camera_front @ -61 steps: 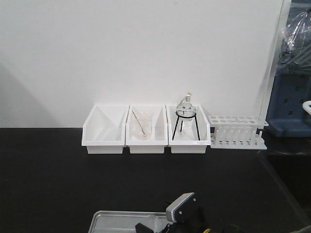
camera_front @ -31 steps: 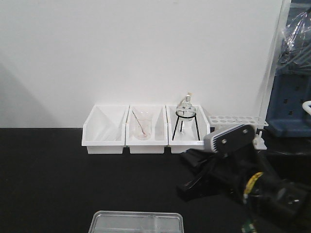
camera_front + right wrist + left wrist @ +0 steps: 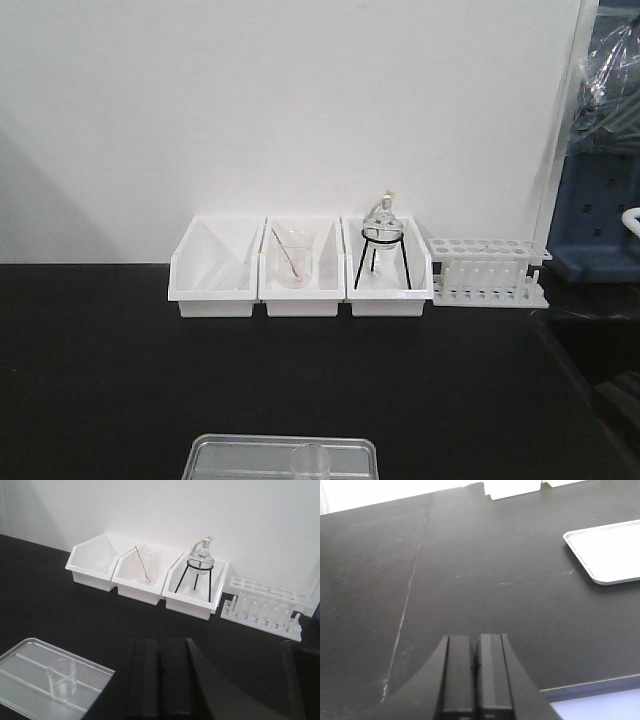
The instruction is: Move beaker to silver tray on left bench
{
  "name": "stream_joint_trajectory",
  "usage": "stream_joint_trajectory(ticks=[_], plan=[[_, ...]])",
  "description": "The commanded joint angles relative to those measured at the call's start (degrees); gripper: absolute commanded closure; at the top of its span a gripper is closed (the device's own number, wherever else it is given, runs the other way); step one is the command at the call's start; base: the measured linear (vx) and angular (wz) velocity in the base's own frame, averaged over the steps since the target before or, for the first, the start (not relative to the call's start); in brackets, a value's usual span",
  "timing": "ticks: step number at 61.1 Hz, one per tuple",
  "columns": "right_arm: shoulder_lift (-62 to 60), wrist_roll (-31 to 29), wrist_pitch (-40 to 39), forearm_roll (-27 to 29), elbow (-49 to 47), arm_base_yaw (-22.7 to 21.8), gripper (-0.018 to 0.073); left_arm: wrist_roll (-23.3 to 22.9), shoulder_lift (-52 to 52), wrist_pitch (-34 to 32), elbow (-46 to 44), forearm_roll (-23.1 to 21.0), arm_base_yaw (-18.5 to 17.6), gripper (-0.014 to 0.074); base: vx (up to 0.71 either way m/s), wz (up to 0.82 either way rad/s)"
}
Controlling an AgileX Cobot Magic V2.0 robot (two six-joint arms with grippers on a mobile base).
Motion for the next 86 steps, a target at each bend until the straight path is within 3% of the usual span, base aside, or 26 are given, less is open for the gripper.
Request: stream_joint_trajectory(ticks=[1,22,28,35,40,46,54,63,75,86], plan=[[-1.9,0.1,-2.7,-1.1,0.1,0.0,0.0571,-0.1,-0.5,-4.7,1.1,-0.2,-0.2,0.0595,0.0,0.0],[-2.5,0.1,-1.3,-1.3,1.9,0.0,0.0571,-0.1,-0.5,-4.7,1.1,-0.2,-0.2,0.0595,0.0,0.0],[-1.7,0.1,-1.6,0.9,1.9,0.0,0.0571,-0.1,-0.5,-4.7,1.1,-0.2,-0.2,0.0595,0.0,0.0],[-1.8,-4.5,-1.2,10.4,2.4,-1.0,0.0571,-0.1,-0.5,-4.7,1.1,-0.2,-0.2,0.0595,0.0,0.0],[-3.4,-11.8,-2.9,21.0,5.3,-4.6,0.0571,-0.1,-0.5,-4.7,1.1,-0.2,-0.2,0.0595,0.0,0.0],[-7.4,-17.4,-8.2,29.3,11.9,-10.9,0.0571,-0.1,-0.5,-4.7,1.1,-0.2,-0.2,0.0595,0.0,0.0],[-14.8,-17.8,-14.9,28.5,22.7,-16.6,0.0571,-0.1,-0.5,-4.7,1.1,-0.2,-0.2,0.0595,0.0,0.0],[-25.6,-18.0,-15.6,29.1,31.9,-21.7,0.0571,-0.1,-0.5,-4.7,1.1,-0.2,-0.2,0.0595,0.0,0.0],[-37.4,-18.8,-12.6,27.9,34.7,-25.5,0.0571,-0.1,-0.5,-4.7,1.1,-0.2,-0.2,0.0595,0.0,0.0],[-38.9,-19.4,-11.5,26.0,34.7,-25.7,0.0571,-0.1,-0.5,-4.7,1.1,-0.2,-0.2,0.0595,0.0,0.0]])
